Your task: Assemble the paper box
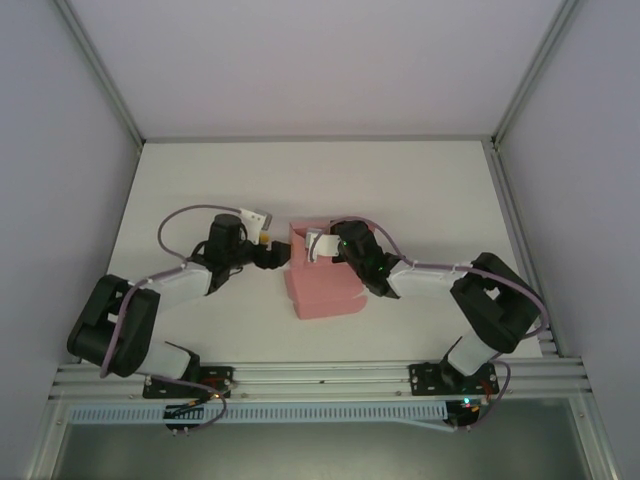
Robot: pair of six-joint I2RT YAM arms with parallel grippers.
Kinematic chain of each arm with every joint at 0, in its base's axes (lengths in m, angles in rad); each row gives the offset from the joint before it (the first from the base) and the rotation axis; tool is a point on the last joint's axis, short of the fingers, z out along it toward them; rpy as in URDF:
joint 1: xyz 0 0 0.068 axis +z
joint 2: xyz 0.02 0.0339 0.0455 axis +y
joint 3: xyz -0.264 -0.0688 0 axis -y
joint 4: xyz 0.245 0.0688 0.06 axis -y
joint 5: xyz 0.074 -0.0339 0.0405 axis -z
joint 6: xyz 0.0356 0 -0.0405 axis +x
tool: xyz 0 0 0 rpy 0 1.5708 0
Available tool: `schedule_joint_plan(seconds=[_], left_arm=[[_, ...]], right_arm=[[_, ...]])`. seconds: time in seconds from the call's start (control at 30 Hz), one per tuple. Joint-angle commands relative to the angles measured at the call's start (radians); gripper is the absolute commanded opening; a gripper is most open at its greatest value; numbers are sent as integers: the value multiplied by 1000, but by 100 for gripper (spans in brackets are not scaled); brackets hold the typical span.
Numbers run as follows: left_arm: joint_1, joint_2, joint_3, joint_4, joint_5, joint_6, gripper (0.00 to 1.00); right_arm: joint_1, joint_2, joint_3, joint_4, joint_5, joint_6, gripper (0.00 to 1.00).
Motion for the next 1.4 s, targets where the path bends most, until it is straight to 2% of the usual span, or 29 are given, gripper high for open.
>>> schedule_joint_plan(seconds=[0.0, 0.17, 0.33, 0.73, 0.8, 0.9, 1.07, 1.23, 1.37], left_arm=[[-37, -41, 12, 49, 22, 25, 85], [-37, -99, -15, -15, -22, 76, 86], [-38, -118, -52, -24, -34, 98, 86], [-38, -209, -56, -111, 74, 159, 84], [-39, -199, -36, -165, 57, 161, 84], [-40, -182, -40, -129, 46, 159, 83], [-41, -135, -21, -97, 3, 149, 75], [-45, -111, -25, -72, -46, 142, 71], [-66, -103, -43, -29, -114, 131, 71]], right_arm=[[13, -25, 15, 30, -20, 14, 0], [24, -55, -57, 154, -20, -60, 0], [28, -84, -56, 103, 6, -84, 0], [42, -82, -37, 22, 33, -107, 0], [42, -82, -33, 16, 35, -106, 0], [45, -88, -30, 11, 28, -100, 0], [50, -91, -21, -34, 26, -78, 0], [61, -82, -36, -19, 39, -67, 0], [90, -36, -69, 71, 105, -68, 0]])
